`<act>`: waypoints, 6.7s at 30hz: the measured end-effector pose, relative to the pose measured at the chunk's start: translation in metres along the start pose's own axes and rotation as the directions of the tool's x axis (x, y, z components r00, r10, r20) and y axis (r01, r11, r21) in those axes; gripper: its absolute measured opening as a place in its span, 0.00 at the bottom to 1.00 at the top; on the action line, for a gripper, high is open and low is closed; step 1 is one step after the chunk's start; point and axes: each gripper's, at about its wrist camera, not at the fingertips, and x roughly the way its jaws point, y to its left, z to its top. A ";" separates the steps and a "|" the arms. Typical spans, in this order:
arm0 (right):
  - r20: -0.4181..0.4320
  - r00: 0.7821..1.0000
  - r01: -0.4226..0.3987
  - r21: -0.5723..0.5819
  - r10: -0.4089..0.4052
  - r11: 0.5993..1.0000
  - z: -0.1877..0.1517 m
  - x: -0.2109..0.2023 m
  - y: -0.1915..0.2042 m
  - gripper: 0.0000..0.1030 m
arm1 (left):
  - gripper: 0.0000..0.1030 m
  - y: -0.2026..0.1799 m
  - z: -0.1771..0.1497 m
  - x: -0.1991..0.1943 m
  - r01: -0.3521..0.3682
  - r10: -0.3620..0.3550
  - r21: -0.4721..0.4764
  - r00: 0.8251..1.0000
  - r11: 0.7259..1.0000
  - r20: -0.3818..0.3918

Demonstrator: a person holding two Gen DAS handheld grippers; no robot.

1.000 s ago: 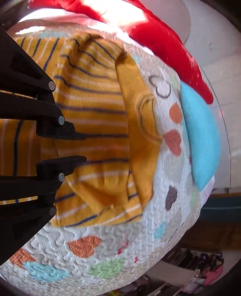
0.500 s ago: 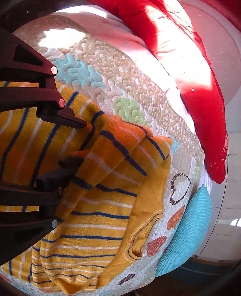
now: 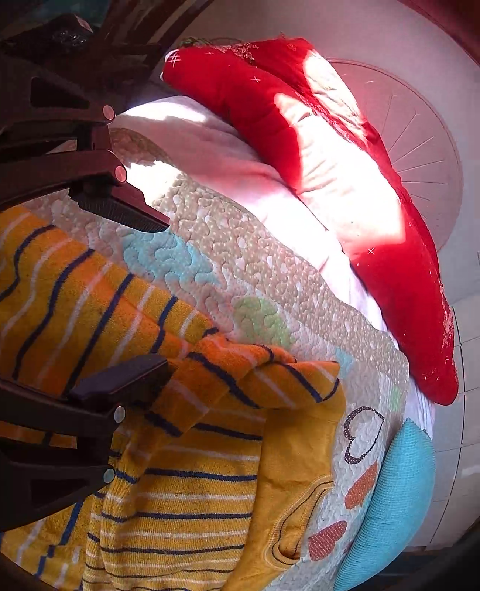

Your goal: Fold small clothes

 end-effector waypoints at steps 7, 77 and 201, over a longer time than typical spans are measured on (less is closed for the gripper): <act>0.125 0.982 0.152 -0.054 -0.144 0.987 0.033 -0.034 0.005 0.44 | 0.69 0.000 0.002 0.008 0.005 -0.005 -0.003 1.000 1.000 -0.020; 0.098 0.945 0.234 0.465 -0.312 0.854 -0.076 -0.200 -0.249 0.50 | 0.71 -0.130 0.024 0.028 -0.031 0.046 0.231 0.997 0.972 -0.058; 0.348 0.930 -0.072 0.479 -0.114 0.875 -0.066 -0.178 -0.208 0.09 | 0.08 -0.223 0.187 0.132 0.202 -0.189 0.090 0.972 0.975 -0.137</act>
